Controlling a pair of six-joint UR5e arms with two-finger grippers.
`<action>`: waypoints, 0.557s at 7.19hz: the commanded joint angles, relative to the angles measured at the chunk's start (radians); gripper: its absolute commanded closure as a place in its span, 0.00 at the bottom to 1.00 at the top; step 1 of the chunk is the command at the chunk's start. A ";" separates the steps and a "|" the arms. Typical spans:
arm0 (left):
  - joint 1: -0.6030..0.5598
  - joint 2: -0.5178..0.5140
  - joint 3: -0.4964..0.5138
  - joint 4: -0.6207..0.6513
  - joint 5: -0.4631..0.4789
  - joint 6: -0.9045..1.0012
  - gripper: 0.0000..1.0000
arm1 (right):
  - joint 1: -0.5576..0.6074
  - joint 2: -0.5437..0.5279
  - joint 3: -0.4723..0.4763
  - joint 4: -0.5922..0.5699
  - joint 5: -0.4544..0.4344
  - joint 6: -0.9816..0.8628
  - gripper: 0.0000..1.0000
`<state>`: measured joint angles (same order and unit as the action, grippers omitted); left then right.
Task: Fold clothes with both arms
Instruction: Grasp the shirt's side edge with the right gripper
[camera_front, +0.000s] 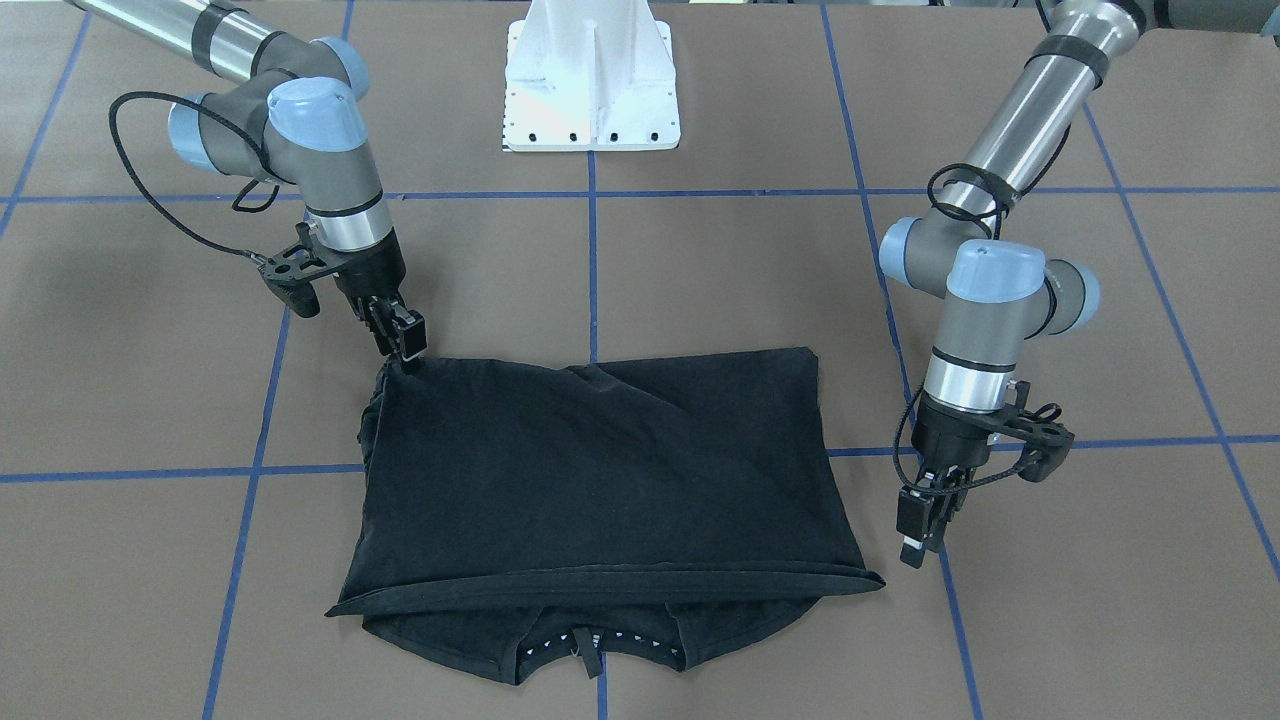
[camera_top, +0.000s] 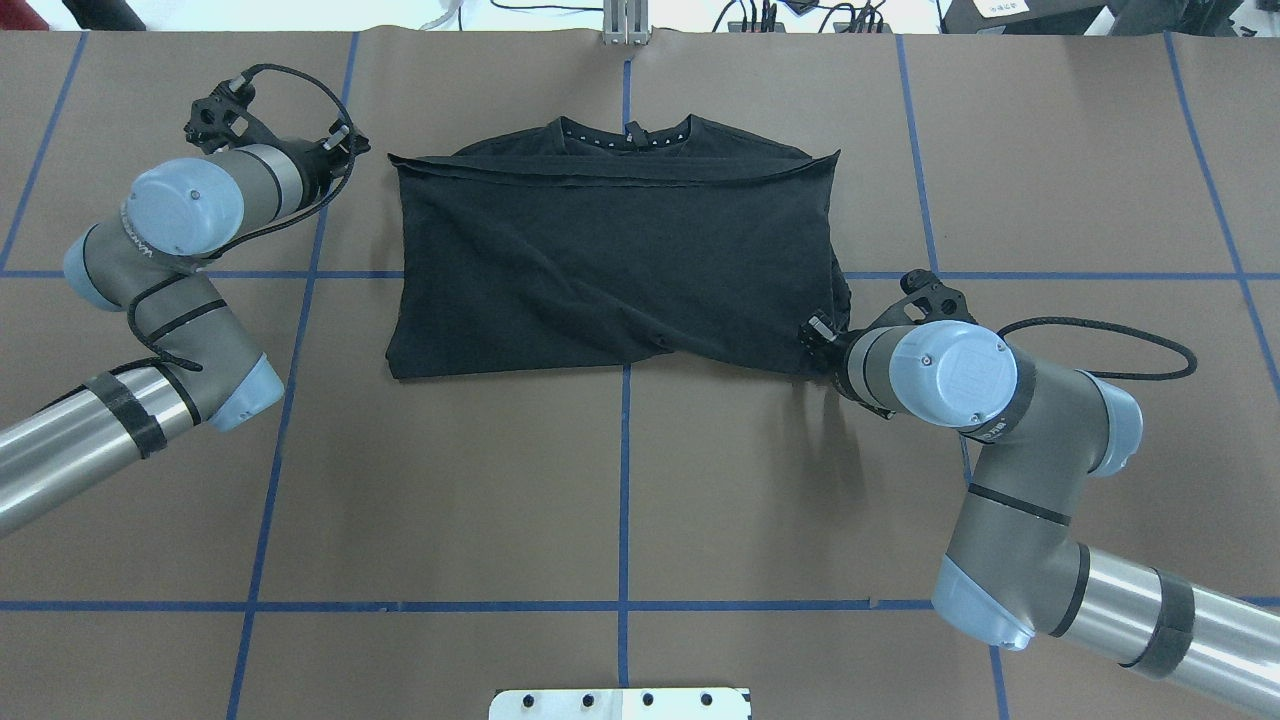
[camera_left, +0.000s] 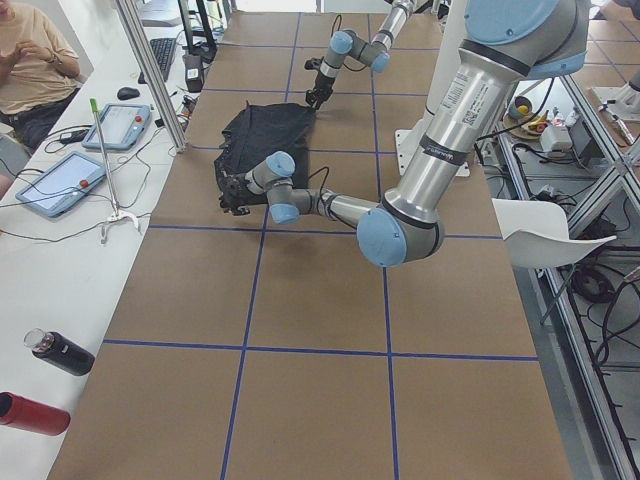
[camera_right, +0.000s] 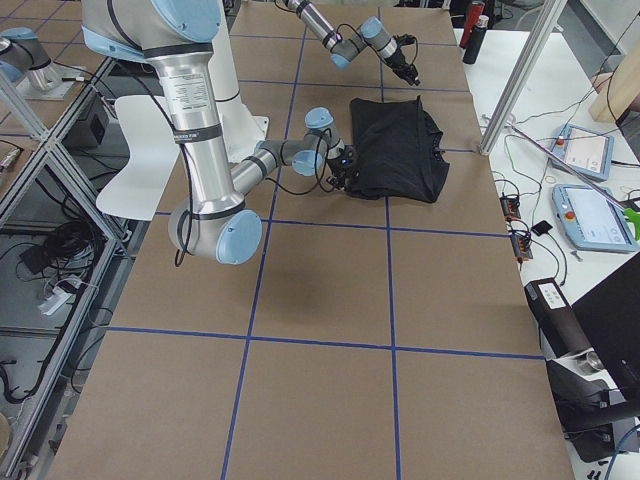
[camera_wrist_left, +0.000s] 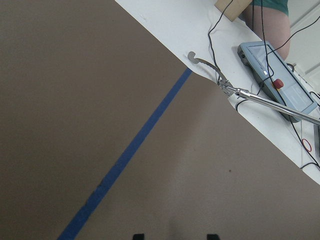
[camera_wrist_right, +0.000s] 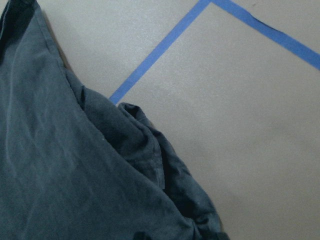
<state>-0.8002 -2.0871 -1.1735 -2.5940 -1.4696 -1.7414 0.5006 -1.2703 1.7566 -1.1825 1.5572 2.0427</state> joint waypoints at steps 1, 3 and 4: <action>0.001 -0.001 0.000 0.000 0.003 -0.007 0.49 | 0.003 -0.009 0.009 0.000 0.001 -0.001 1.00; 0.002 -0.002 -0.003 0.002 0.005 -0.009 0.49 | 0.006 -0.021 0.032 0.000 0.010 -0.003 1.00; 0.003 -0.004 -0.003 0.002 0.003 -0.007 0.49 | 0.006 -0.062 0.090 -0.002 0.012 -0.004 1.00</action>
<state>-0.7982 -2.0895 -1.1761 -2.5927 -1.4654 -1.7491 0.5053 -1.2979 1.7955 -1.1830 1.5653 2.0404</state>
